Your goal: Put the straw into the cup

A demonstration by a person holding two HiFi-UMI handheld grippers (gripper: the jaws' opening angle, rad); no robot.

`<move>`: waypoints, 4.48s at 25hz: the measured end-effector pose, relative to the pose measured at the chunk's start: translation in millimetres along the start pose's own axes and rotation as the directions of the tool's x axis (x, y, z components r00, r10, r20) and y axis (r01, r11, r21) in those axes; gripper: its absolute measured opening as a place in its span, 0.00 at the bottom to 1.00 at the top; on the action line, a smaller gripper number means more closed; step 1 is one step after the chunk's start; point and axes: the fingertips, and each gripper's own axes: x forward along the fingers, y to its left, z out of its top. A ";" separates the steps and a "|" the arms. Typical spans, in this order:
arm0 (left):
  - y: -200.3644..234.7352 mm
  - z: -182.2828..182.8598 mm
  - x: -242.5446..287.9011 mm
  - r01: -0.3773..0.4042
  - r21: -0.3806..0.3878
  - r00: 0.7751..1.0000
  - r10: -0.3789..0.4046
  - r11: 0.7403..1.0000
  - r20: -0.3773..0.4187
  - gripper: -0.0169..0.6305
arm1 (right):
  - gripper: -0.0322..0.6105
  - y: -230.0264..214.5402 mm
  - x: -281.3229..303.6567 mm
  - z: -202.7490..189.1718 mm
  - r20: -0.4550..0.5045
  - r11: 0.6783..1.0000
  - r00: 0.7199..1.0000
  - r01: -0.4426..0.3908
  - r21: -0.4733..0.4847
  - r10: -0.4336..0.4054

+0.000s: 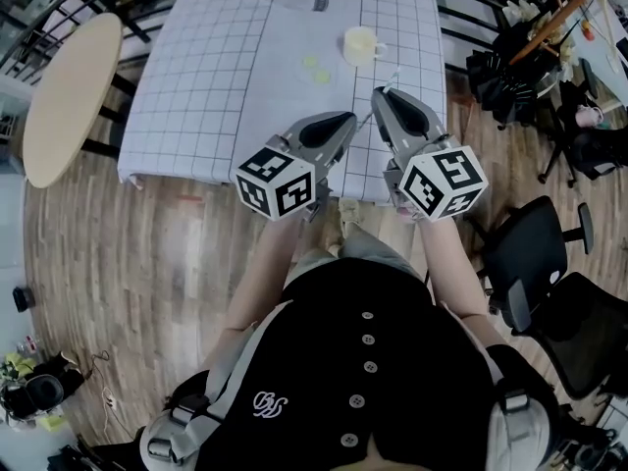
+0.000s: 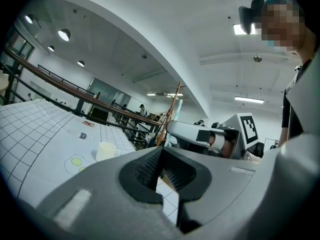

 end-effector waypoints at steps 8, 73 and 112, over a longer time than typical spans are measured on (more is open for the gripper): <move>44.8 30.9 40.5 0.003 0.018 1.000 -0.003 1.000 0.003 0.02 | 0.07 -45.7 52.2 23.5 0.026 1.000 1.000 0.001 -0.011 -0.001; 246.9 -16.5 178.2 -0.138 -0.198 0.984 0.112 0.970 -0.137 0.03 | 0.08 -225.2 221.7 -93.8 -0.277 0.998 0.960 -0.053 -0.021 0.045; 255.1 -24.8 176.6 -0.160 -0.235 0.981 0.127 0.959 -0.150 0.02 | 0.13 -204.0 235.6 -134.9 -0.450 0.991 0.887 -0.128 -0.023 0.104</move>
